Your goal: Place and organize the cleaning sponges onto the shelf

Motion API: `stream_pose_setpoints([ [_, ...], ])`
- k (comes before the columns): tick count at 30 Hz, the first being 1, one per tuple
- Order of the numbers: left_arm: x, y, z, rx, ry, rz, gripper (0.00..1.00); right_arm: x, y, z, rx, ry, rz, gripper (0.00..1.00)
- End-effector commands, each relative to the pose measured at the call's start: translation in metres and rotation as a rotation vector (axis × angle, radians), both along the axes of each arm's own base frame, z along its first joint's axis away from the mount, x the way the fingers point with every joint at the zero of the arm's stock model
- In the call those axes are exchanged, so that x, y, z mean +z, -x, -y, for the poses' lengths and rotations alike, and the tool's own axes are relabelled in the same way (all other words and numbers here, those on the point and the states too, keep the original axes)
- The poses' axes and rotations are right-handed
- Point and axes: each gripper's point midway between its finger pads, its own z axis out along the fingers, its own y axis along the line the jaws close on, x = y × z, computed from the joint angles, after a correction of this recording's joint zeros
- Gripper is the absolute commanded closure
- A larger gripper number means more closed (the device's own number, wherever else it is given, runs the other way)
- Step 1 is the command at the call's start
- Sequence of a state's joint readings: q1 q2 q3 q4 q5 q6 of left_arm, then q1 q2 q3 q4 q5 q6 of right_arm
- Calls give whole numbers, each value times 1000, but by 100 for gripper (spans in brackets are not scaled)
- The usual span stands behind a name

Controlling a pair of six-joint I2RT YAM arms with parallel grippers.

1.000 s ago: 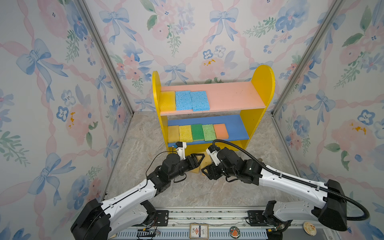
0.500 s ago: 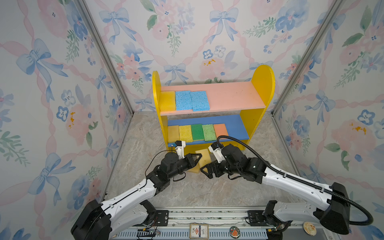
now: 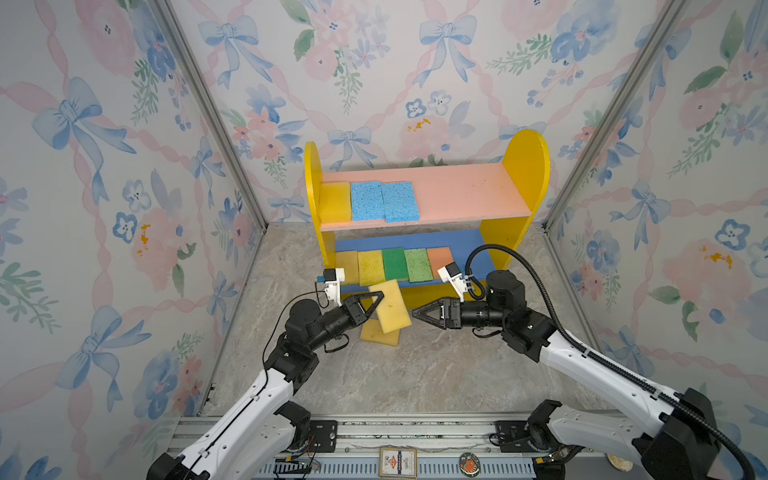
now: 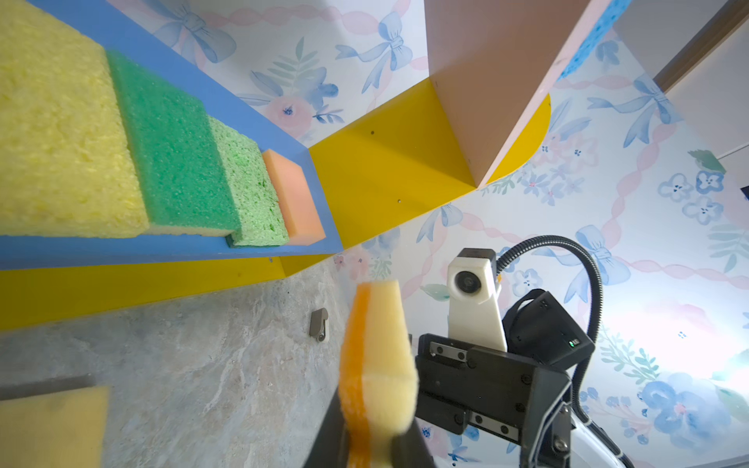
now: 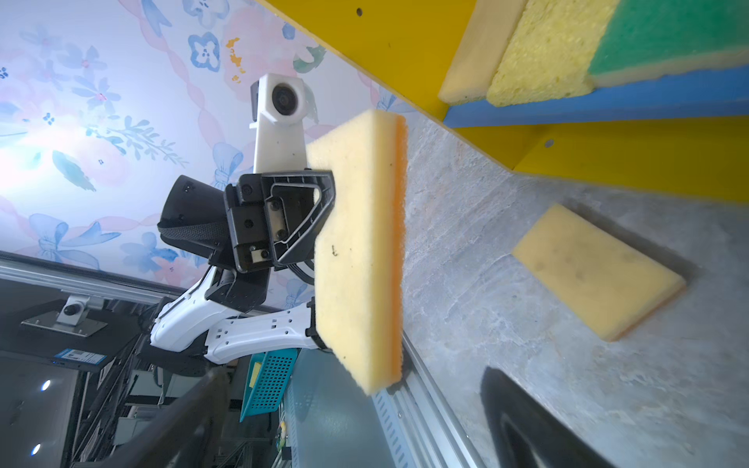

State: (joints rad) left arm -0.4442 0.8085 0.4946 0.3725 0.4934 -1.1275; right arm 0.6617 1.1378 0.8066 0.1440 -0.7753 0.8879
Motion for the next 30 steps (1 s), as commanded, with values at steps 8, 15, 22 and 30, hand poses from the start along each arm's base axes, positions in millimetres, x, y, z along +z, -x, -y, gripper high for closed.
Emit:
stream_pose_setpoints([
  [8,26,15,3,-72,69,65,84,30,18,-21,147,-145,-22,15],
  [15,30,17,3,-75,80,72,84,16,28,-30,177,-63,-32,27],
  [22,27,16,1,-62,79,68,84,9,30,-28,170,-29,-41,48],
  [30,27,17,-1,-57,86,63,83,5,24,-26,131,5,-32,68],
])
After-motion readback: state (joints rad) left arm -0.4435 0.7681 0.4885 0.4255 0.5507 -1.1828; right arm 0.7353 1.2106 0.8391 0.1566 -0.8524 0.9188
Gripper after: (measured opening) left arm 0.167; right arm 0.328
